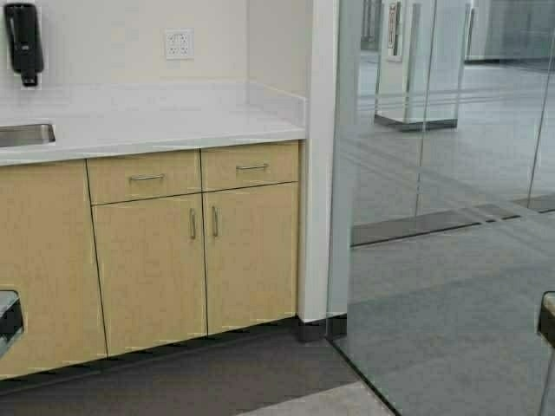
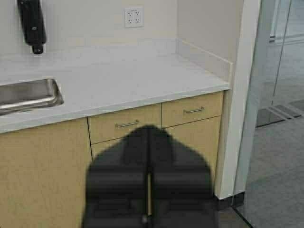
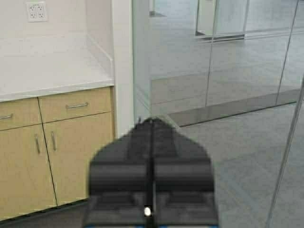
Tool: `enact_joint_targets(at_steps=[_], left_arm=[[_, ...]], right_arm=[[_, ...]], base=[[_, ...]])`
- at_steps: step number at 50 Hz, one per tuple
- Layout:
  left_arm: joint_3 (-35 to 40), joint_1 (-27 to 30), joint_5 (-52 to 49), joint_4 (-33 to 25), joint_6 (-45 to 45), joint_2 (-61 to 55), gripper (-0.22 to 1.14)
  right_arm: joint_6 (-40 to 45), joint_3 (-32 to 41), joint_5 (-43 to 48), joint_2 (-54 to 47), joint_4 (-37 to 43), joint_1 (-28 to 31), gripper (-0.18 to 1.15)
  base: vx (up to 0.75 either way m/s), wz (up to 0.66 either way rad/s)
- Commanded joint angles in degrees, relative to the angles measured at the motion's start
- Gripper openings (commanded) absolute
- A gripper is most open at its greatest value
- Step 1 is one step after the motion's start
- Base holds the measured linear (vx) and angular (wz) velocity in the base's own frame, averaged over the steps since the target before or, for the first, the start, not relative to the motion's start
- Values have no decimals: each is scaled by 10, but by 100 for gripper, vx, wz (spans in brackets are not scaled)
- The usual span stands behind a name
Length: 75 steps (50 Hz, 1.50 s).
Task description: Get the cloth and wipe up the spill under the wine glass
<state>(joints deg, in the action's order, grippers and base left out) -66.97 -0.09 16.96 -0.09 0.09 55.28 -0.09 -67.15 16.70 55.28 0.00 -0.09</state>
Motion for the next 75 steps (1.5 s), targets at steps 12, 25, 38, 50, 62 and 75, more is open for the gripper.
enact_joint_targets(at_steps=[12,25,38,50,62,75], left_arm=[[1,-5,-3,0,-22,-1,3],[1,-5,-1,-1,-21,-9,3],[-3,-5,1,0,-23,-8,3],[-4,-5,3,0,-38,-8,3],[-9,-5,3,0,-40,-8,3],[-19,-5,4,0,-40,1,3]], right_arm=[[-1,12,-21,-6,1,5,5],[2,15,-21,-32,0,5,5],[4,17,-21,-27,-1,5,5],[15,17,-21,-21,-4,5,5],[17,15,-21,-11,-5,6,5],[18,13,-21,-11,-4,9,5]], base=[[1,-1],[5,-4],[17,1],[24,12],[28,26],[30,37]])
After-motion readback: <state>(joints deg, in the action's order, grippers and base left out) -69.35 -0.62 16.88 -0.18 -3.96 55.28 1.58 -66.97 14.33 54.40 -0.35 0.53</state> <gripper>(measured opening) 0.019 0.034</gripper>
